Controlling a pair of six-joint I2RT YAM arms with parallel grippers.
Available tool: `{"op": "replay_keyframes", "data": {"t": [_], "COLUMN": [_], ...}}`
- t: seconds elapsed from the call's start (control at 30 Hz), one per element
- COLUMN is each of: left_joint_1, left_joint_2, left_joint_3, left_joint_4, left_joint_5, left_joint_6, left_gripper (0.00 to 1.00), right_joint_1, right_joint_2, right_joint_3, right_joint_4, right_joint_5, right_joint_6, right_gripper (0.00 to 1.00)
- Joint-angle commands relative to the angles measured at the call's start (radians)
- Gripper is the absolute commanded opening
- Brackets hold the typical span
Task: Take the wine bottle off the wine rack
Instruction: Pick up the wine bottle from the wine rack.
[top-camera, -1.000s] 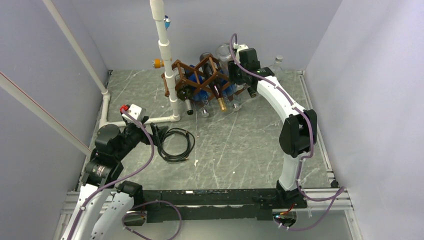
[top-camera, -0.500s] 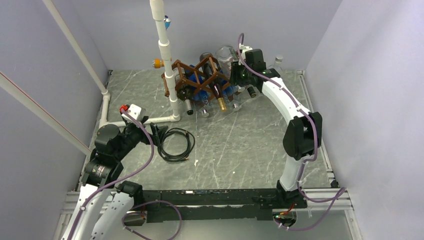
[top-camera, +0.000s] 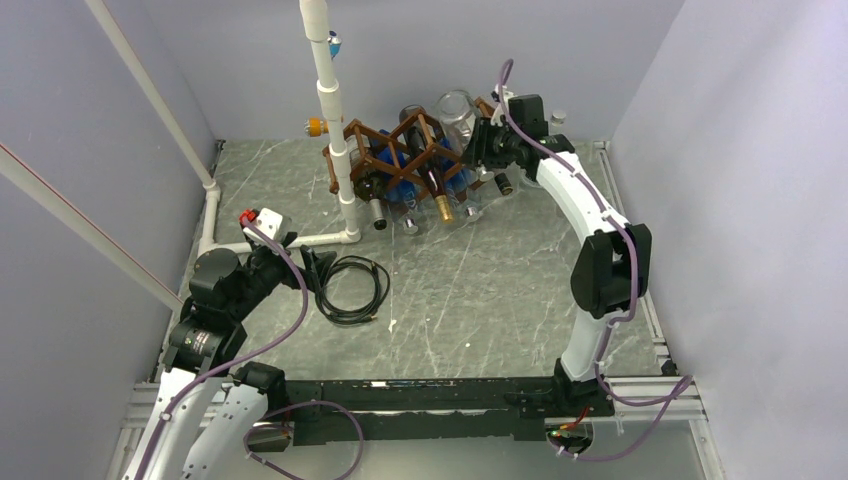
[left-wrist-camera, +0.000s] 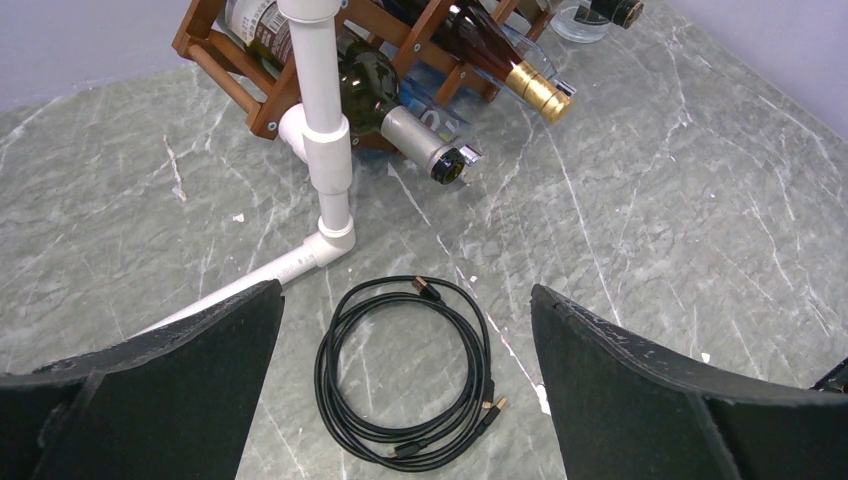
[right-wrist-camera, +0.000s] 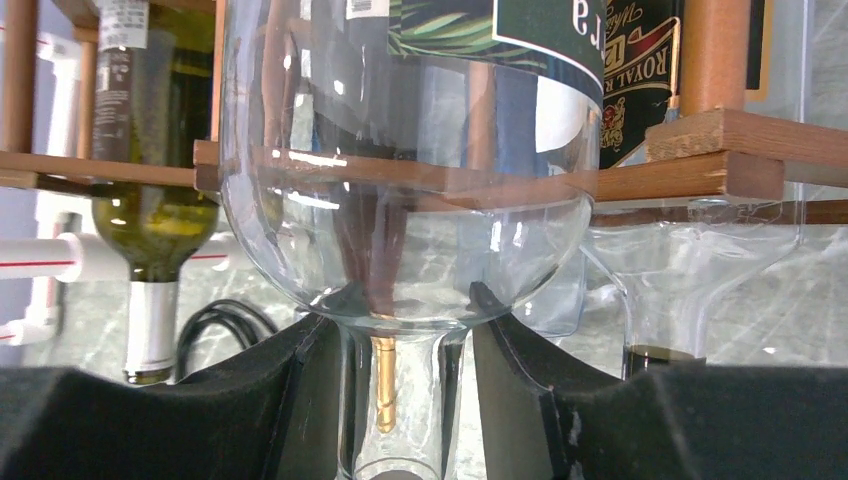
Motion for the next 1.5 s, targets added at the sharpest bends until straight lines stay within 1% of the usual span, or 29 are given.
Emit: {"op": "replay_keyframes", "data": {"t": [0.0, 0.17, 0.4, 1.47], "left_joint_1": [0.008, 0.010, 0.013, 0.016], "left_joint_2": [-0.002, 0.001, 0.003, -0.003], "left_joint_3": [-0.009, -0.008, -0.008, -0.010], "left_joint_4": [0.046, 0.046, 0.048, 0.049], "left_joint_5": [0.022, 0.024, 0.027, 0.034], "left_joint_6": [-0.014, -0.014, -0.016, -0.016], "left_gripper": [0.99, 1.00, 1.00, 1.00], "right_joint_1": [-0.065, -0.088, -0.114, -0.126], "right_joint_2": [-0.085, -0.082, -0.087, -0.156], "right_joint_3": [0.067, 0.063, 0.062, -0.023], "right_joint_4": [0.224, 0.246, 0.264, 0.406], "right_joint_5": [-0.071, -0.135, -0.188, -0.422], "right_joint_6": [0.090, 0.142, 0.176, 0.284], "right_gripper": [0.00, 0.00, 0.00, 0.00]}}
